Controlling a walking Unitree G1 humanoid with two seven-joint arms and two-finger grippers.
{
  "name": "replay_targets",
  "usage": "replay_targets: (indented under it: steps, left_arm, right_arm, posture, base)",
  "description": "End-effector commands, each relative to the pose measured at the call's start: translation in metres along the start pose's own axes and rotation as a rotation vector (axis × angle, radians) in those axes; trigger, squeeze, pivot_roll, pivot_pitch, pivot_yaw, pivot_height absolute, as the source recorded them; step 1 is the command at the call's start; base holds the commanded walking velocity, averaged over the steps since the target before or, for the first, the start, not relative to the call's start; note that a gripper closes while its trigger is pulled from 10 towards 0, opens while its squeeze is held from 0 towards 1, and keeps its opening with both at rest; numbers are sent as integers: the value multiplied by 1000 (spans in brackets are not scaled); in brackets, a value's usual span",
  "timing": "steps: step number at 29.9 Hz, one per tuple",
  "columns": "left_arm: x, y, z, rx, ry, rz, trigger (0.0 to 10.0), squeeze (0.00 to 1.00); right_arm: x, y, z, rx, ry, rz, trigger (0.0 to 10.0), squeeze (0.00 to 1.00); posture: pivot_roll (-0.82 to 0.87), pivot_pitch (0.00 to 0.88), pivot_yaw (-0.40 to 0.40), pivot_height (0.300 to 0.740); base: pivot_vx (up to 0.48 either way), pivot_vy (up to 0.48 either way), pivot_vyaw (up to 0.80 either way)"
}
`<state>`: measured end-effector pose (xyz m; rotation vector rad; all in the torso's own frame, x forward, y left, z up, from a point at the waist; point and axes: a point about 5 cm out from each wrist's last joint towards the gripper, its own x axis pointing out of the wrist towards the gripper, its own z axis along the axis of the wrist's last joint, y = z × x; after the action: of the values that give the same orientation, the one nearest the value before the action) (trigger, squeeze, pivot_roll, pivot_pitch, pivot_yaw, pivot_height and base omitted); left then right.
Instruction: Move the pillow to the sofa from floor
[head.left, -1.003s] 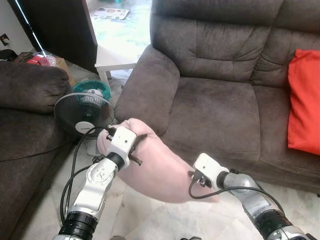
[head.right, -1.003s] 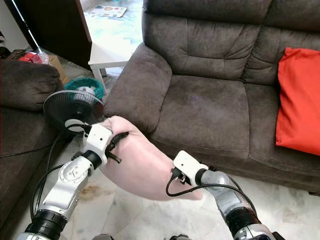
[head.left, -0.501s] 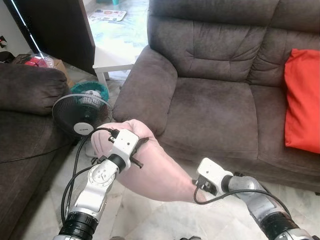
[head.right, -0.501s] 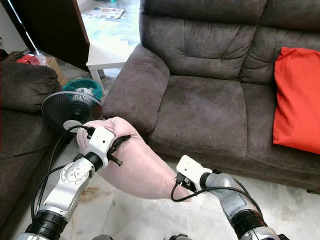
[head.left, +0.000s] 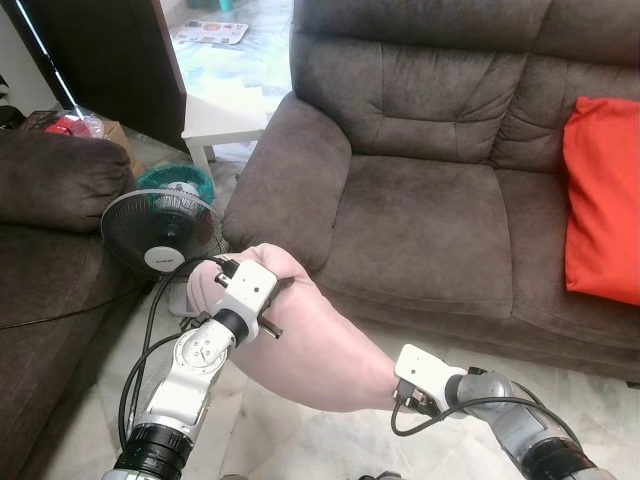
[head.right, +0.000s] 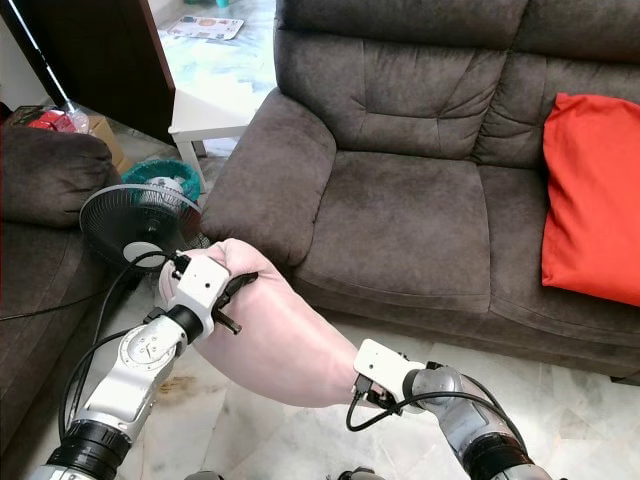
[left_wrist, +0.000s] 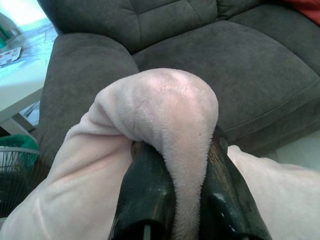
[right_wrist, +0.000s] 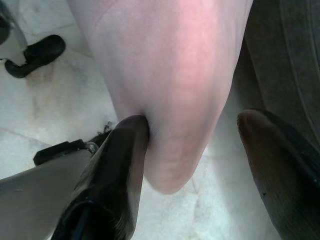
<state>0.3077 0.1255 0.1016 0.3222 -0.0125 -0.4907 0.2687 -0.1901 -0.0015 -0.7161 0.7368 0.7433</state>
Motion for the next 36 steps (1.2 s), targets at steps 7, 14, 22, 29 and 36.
replay_targets:
  steps: [7, 14, 22, 29, 36]
  left_arm:
    - [6, 3, 16, 28, -78, 13, 10000, 0]
    - [6, 1, 16, 26, -81, 10, 10000, 0]
    - [7, 1, 19, 24, -92, 11, 10000, 0]
    - [7, 2, 20, 22, -96, 14, 10000, 0]
    - [9, 0, 22, 17, -102, 12, 10000, 0]
  right_arm:
    - [8, 14, -9, 80, 47, 36, 10000, 1000]
    - [10, 19, -13, 75, 67, 26, 10000, 863]
    - [14, 27, -19, 99, 97, 49, 10000, 0]
    - [17, 31, -20, 141, 94, 18, 10000, 0]
    - [22, 31, -17, 205, 66, -71, 10000, 0]
  posture:
    - [137, 89, -5, 740]
    - [136, 88, -7, 740]
    - [141, 91, -12, 740]
    - [146, 93, -13, 740]
    - [149, 95, -14, 740]
  base:
    - [0, 0, 0]
    - [0, 0, 0]
    - [0, 0, 0]
    - [0, 0, 0]
    - [0, 0, 0]
